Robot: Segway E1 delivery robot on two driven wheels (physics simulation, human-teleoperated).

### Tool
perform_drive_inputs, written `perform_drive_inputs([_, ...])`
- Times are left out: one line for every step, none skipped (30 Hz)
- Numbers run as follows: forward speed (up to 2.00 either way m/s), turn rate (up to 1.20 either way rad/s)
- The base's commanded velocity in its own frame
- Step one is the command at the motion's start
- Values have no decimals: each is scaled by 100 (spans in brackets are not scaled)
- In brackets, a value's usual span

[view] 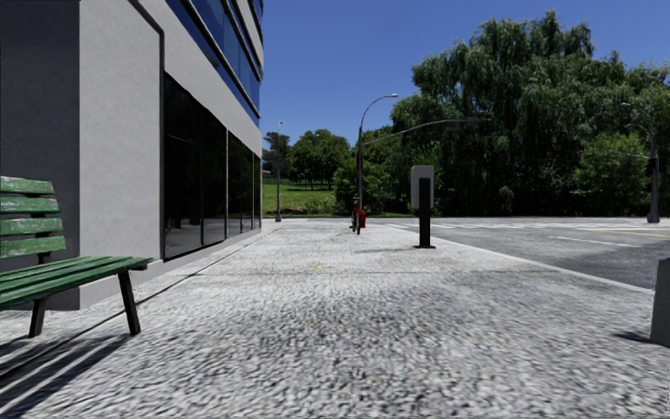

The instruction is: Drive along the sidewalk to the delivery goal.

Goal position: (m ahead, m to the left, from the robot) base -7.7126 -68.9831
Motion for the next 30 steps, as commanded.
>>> perform_drive_inputs([200,0])
perform_drive_inputs([200,0])
perform_drive_inputs([200,0])
perform_drive_inputs([200,0])
perform_drive_inputs([200,0])
perform_drive_inputs([200,0])
perform_drive_inputs([200,0])
perform_drive_inputs([200,0])
perform_drive_inputs([200,0])
perform_drive_inputs([200,0])
perform_drive_inputs([200,0])
perform_drive_inputs([200,0])
perform_drive_inputs([200,0])
perform_drive_inputs([200,0])
perform_drive_inputs([200,0])
perform_drive_inputs([200,0])
perform_drive_inputs([200,0])
perform_drive_inputs([200,0])
perform_drive_inputs([200,0])
perform_drive_inputs([200,0])
perform_drive_inputs([200,0])
perform_drive_inputs([200,0])
perform_drive_inputs([200,0])
perform_drive_inputs([200,0])
perform_drive_inputs([200,0])
perform_drive_inputs([200,0])
perform_drive_inputs([200,0])
perform_drive_inputs([200,0])
perform_drive_inputs([200,0])
perform_drive_inputs([200,0])
